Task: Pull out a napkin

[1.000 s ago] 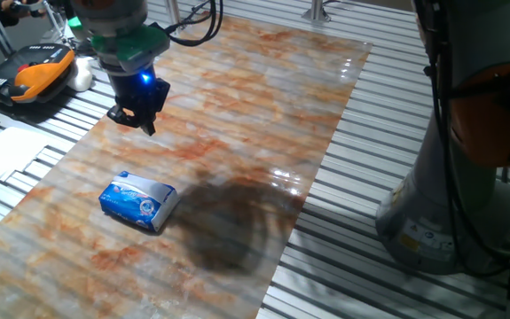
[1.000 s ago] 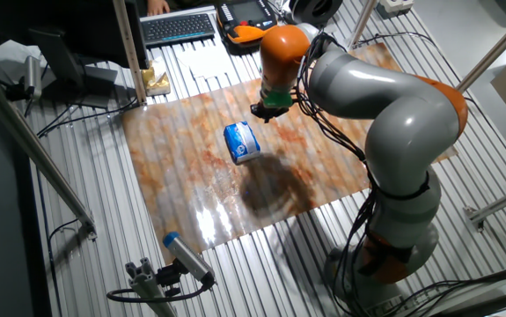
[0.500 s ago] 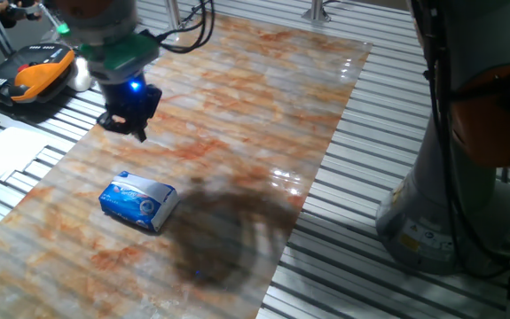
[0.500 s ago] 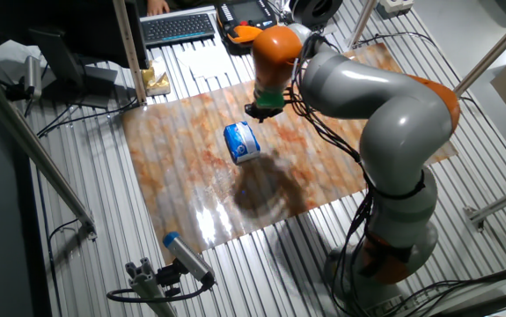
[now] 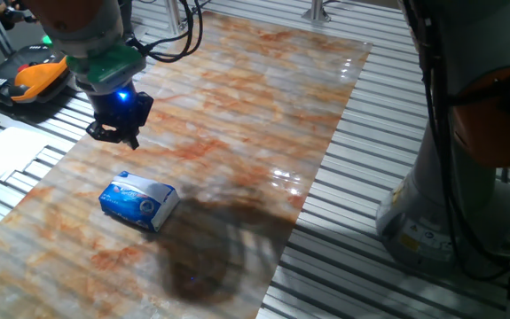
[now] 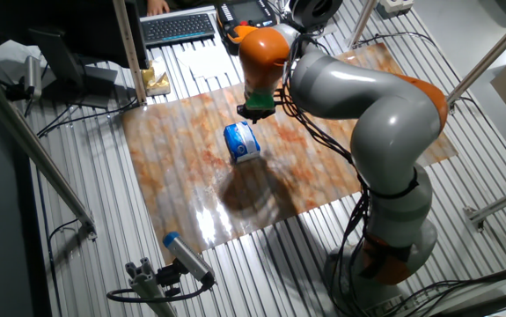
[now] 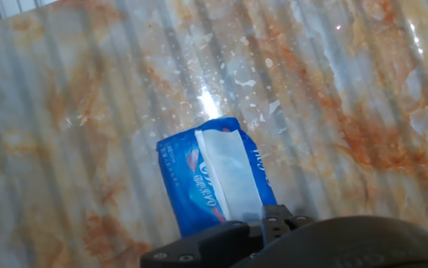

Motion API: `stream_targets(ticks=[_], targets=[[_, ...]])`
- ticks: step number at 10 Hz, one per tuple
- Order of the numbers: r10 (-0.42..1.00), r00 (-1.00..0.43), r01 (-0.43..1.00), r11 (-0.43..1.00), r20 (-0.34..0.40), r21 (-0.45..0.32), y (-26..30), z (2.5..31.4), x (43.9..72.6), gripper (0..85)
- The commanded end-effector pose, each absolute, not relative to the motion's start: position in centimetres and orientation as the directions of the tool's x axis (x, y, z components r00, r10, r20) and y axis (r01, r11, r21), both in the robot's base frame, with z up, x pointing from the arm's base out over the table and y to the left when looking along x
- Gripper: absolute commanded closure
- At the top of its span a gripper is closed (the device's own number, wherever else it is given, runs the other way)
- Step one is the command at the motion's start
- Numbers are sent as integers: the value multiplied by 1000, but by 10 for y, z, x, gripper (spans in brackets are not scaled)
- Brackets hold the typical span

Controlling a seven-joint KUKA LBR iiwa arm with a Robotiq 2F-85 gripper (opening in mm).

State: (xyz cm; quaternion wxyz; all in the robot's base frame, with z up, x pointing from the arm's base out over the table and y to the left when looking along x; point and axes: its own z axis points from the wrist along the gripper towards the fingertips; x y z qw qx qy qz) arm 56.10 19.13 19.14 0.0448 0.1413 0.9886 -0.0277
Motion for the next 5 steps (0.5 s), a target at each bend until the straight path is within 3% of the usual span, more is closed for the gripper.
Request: stream_targets(ticks=[1, 5], targets=[[274, -957, 279, 959, -98, -42, 191, 188, 562, 850], [276, -955, 282, 959, -110, -39, 193, 174, 563, 850]])
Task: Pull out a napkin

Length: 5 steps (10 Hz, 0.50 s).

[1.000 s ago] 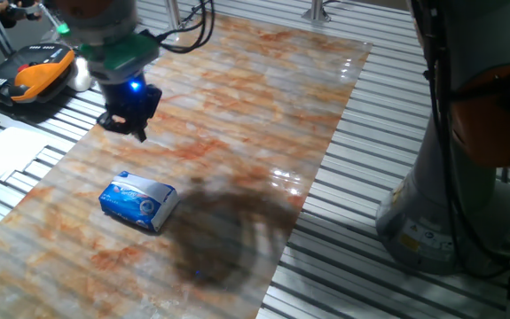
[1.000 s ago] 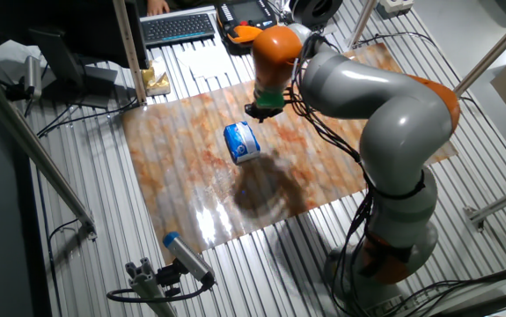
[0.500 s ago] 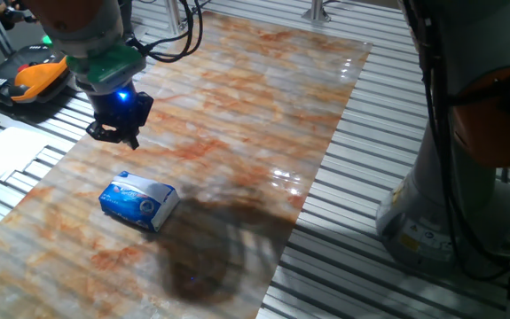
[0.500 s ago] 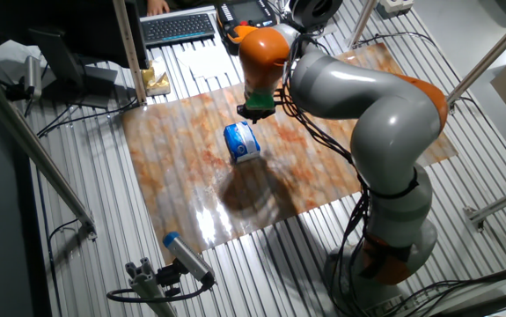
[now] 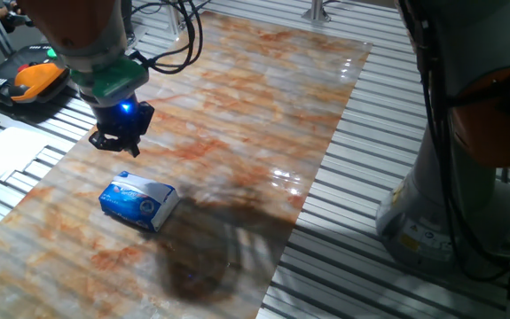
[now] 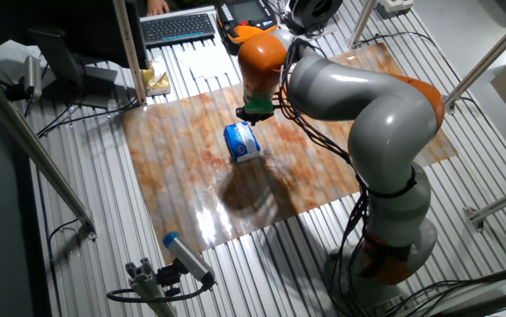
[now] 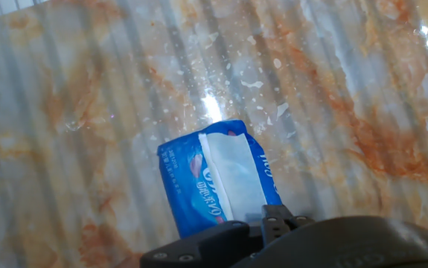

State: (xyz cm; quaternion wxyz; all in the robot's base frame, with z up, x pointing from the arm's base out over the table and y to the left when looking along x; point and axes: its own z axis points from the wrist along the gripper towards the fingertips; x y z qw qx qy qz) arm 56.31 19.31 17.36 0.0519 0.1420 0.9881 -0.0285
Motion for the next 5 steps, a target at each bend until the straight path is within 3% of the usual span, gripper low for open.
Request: stream_targets(ticks=[1, 5], targets=[[278, -954, 284, 958, -111, -44, 193, 173, 563, 850], [278, -953, 285, 958, -119, -47, 194, 165, 565, 850]])
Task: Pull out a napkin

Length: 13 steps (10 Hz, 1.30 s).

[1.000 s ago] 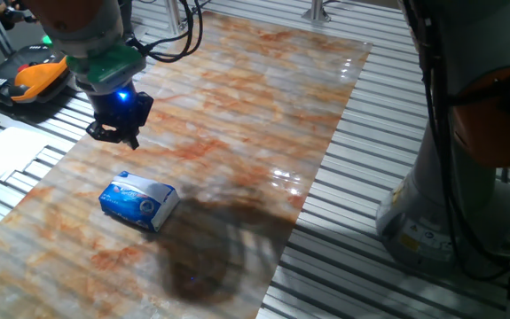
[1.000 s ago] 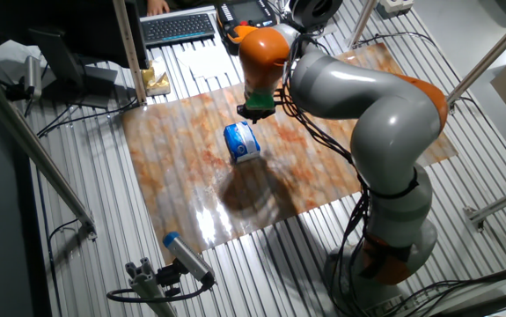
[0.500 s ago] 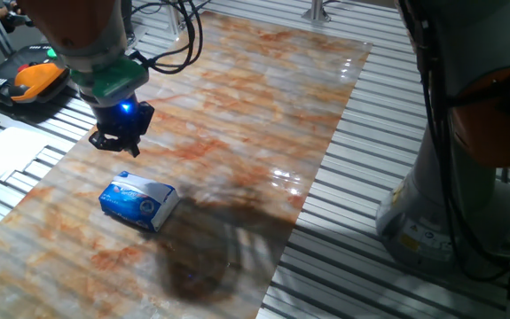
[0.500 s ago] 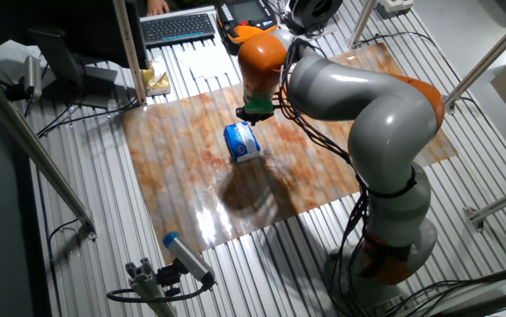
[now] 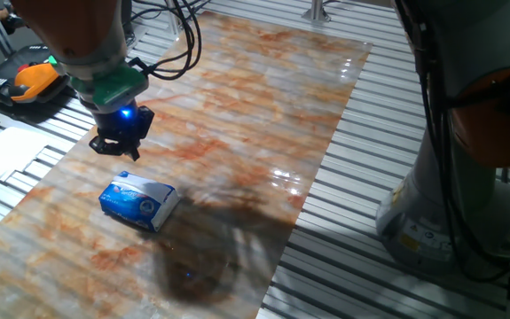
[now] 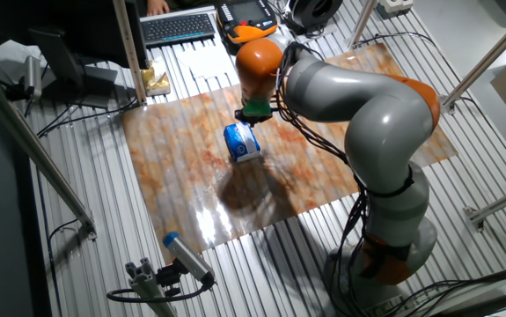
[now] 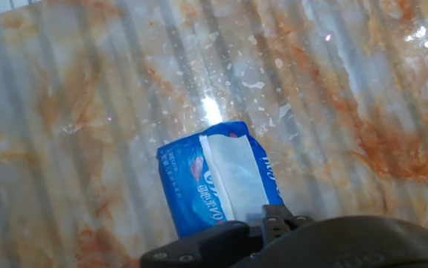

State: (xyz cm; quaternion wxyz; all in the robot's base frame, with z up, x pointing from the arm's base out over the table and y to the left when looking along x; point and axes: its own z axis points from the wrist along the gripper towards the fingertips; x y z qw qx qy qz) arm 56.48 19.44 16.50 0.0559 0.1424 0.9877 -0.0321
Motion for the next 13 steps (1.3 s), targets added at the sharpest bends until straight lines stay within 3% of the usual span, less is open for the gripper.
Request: stream_targets(ticks=[1, 13], targets=[[276, -953, 284, 958, -122, -50, 195, 165, 565, 850], [244, -963, 251, 967, -119, -48, 197, 163, 562, 850]])
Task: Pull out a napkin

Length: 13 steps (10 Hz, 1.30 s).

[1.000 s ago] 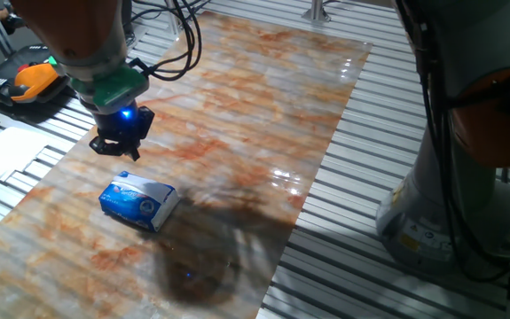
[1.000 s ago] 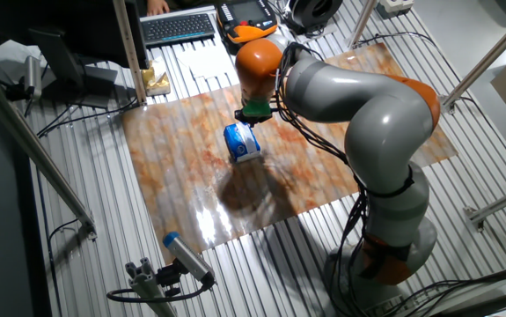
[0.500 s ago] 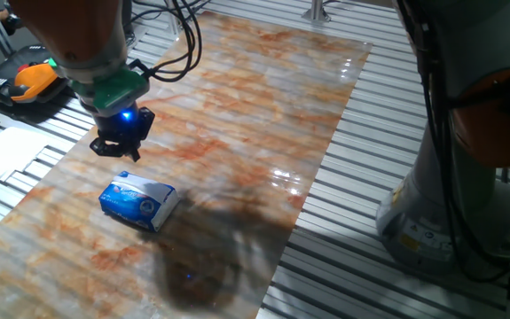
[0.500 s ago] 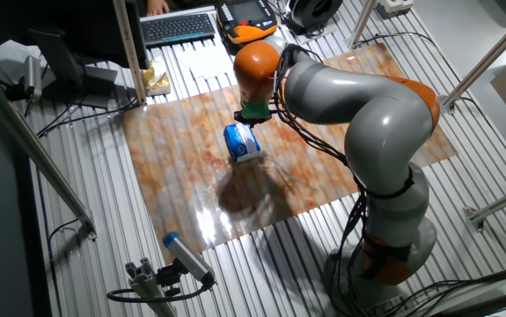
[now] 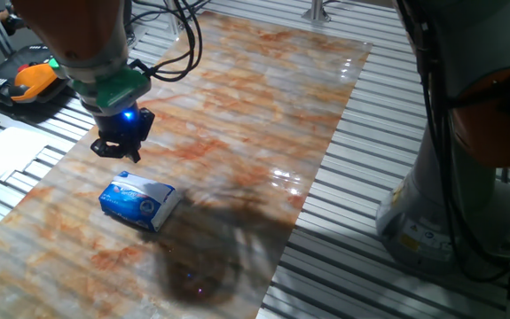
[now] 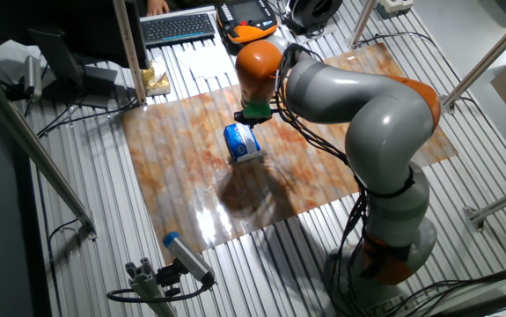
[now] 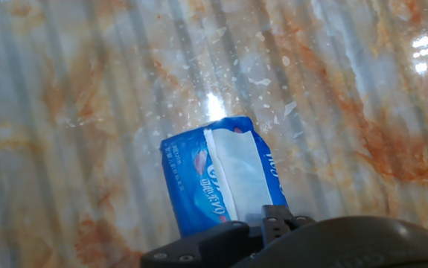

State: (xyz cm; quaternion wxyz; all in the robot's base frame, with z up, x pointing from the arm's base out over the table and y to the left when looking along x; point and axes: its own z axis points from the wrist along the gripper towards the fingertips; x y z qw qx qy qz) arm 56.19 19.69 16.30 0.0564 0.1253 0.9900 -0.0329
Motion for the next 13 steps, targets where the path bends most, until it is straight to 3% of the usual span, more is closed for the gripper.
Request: stream_targets(ticks=[1, 2, 7, 9, 13], targets=[[249, -960, 258, 964, -124, -57, 197, 162, 562, 680], [261, -956, 273, 959, -133, -78, 198, 162, 562, 510], [291, -945, 306, 948, -151, -86, 197, 153, 563, 510], [333, -927, 352, 931, -170, -94, 198, 151, 562, 170], [364, -914, 382, 921, -178, -81, 197, 139, 563, 170]])
